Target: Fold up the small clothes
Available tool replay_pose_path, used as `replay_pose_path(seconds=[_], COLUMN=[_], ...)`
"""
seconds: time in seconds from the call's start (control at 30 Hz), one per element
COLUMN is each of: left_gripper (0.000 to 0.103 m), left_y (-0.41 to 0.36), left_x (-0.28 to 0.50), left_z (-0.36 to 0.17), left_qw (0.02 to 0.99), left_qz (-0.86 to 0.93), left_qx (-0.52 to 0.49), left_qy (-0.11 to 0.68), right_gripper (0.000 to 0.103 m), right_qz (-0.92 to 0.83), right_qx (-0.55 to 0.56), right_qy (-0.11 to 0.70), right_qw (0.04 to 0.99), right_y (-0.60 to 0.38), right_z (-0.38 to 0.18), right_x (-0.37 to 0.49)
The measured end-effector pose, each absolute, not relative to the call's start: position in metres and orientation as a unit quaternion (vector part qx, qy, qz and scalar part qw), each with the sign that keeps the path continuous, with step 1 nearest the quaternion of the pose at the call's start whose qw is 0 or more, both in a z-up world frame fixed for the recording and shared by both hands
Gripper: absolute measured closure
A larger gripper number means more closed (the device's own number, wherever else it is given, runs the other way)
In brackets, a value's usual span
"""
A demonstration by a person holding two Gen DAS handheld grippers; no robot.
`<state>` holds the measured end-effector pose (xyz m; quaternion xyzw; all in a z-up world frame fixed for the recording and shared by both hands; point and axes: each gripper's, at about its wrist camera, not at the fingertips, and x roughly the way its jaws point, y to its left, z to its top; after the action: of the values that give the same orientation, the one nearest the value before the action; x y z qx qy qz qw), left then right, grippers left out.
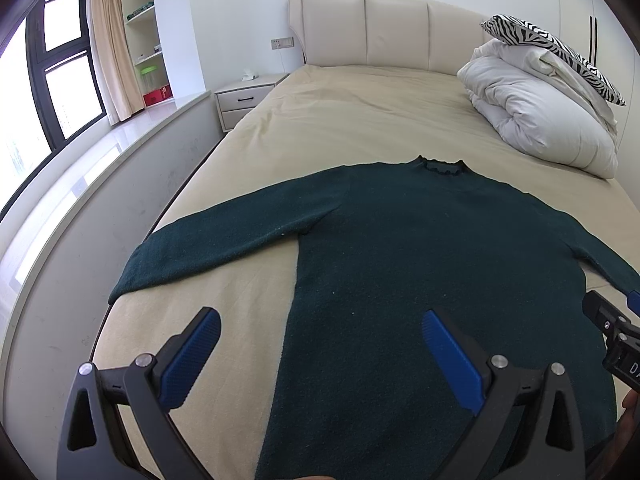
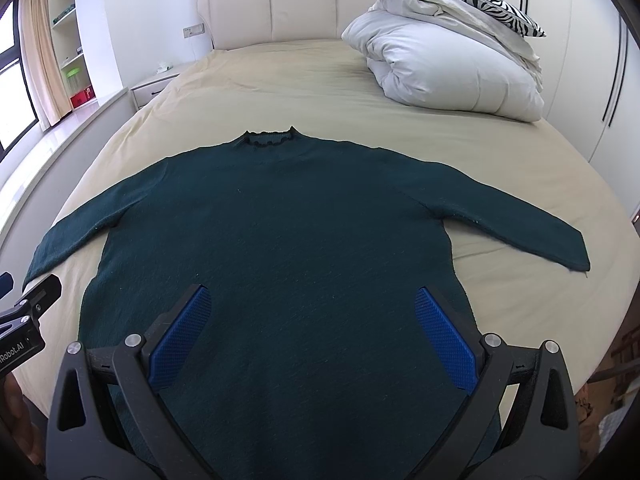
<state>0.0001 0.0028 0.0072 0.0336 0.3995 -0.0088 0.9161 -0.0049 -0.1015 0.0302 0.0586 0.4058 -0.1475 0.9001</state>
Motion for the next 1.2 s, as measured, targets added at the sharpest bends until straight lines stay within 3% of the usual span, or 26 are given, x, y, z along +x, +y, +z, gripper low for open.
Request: replay_pose_path(seconds=[1.2], left_gripper=[0.000], left_y=[0.0043], left_x=[-0.0006], left_z=[0.0117], left_qw=[0.916], left_qz=[-0.009], left_qx=[0.033], left_qy=[0.400], right_gripper=[0.000], right_qz=[-0.148], right_qx=[0.058], right_qy=[0.405], right_qw=[0.900], right_y=[-0.1005], right_z=[0.0298], right_x=[-0.0049])
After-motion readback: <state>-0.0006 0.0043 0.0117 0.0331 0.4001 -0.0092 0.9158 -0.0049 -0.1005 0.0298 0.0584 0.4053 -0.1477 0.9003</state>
